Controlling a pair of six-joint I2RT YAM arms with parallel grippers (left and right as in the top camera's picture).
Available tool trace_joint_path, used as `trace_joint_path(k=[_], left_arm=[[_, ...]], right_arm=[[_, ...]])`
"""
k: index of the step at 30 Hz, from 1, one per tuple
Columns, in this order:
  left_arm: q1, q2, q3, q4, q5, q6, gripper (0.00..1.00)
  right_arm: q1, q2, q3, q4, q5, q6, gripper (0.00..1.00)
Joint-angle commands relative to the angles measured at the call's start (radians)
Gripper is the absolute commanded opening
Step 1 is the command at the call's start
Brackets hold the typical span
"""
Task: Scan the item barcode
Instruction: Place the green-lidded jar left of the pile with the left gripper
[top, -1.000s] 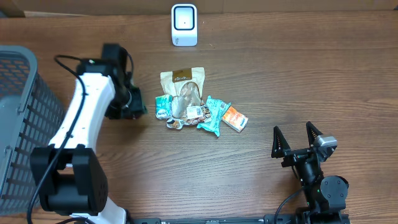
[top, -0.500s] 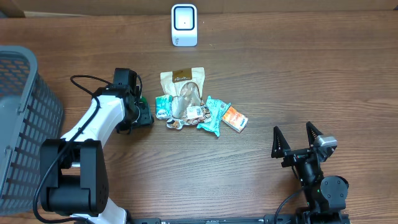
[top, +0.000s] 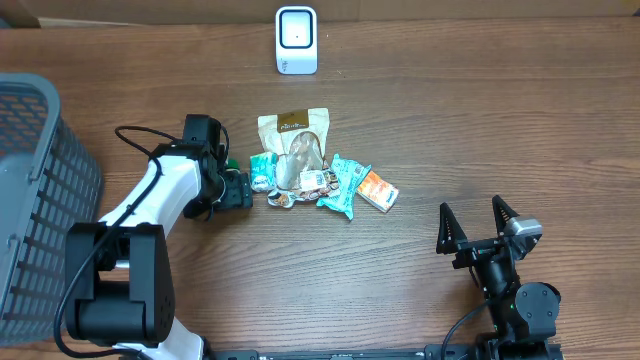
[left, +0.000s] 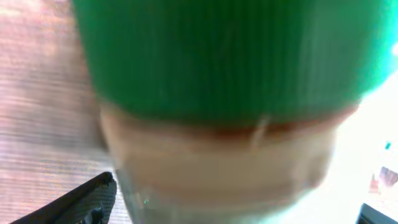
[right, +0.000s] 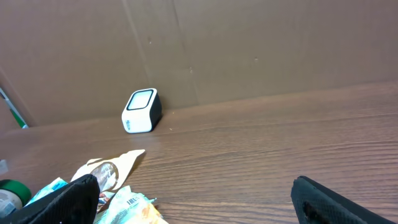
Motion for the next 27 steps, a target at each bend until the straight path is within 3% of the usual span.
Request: trace_joint_path(k=[1, 11, 18, 22, 27], left_arm=[[0.000, -0.063, 0.069, -0.056, 0.019, -0.022, 0.84], [0.000, -0.262, 0.366, -0.309, 0.013, -0.021, 0.91], [0.031, -0.333, 0.531, -0.407, 0.005, -0.035, 1.00], [0.135, -0.342, 0.638, -0.442, 0.106, -0.019, 1.00], [0.363, -0.341, 0.682, -0.403, 0.348, 0.113, 1.00]], right_arm=[[-0.005, -0.008, -0.011, 0.005, 0.009, -0.004, 1.00], [-0.005, -0.008, -0.011, 0.005, 0.009, -0.004, 1.00], [-0.005, -0.008, -0.011, 0.005, 0.009, -0.004, 1.00], [-0.005, -0.008, -0.011, 0.005, 0.009, -0.005, 1.00], [-0.005, -0.008, -0.011, 0.005, 0.009, -0.004, 1.00]])
